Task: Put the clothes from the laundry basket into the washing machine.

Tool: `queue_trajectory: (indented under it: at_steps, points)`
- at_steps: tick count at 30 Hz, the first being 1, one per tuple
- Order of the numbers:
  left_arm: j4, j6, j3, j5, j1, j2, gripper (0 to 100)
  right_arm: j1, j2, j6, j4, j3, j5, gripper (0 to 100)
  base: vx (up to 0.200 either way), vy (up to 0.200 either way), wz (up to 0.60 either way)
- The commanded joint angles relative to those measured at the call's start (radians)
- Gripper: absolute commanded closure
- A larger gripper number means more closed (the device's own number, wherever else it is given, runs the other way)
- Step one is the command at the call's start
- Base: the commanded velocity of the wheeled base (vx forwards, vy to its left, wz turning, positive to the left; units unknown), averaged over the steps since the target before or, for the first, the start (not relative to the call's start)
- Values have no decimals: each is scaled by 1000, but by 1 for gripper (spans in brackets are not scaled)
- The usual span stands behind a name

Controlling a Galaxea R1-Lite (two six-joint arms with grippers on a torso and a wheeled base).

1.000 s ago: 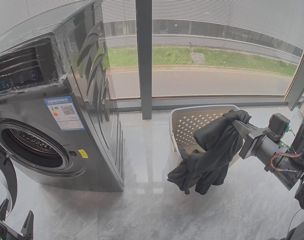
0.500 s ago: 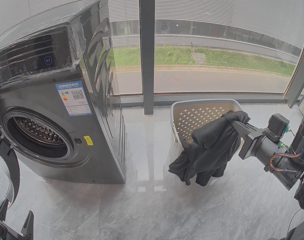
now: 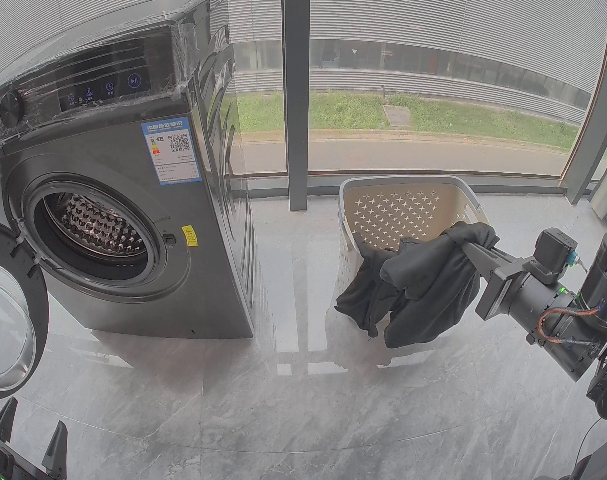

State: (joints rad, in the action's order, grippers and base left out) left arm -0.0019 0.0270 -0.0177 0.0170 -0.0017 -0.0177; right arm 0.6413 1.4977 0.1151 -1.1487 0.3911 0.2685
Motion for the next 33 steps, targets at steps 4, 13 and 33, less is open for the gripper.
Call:
queue_trajectory:
  at_steps: [4, 13, 33]
  points:
    - [-1, 1, 16, 0, 0, 18, 0, 1, 3, 0, 0, 0, 0, 100, 0, 200, 0]
    - [-1, 1, 16, 0, 0, 18, 0, 1, 3, 0, 0, -1, 0, 100, 0, 200, 0]
    - [-1, 1, 16, 0, 0, 18, 0, 1, 4, 0, 1, -5, 0, 100, 0, 200, 0]
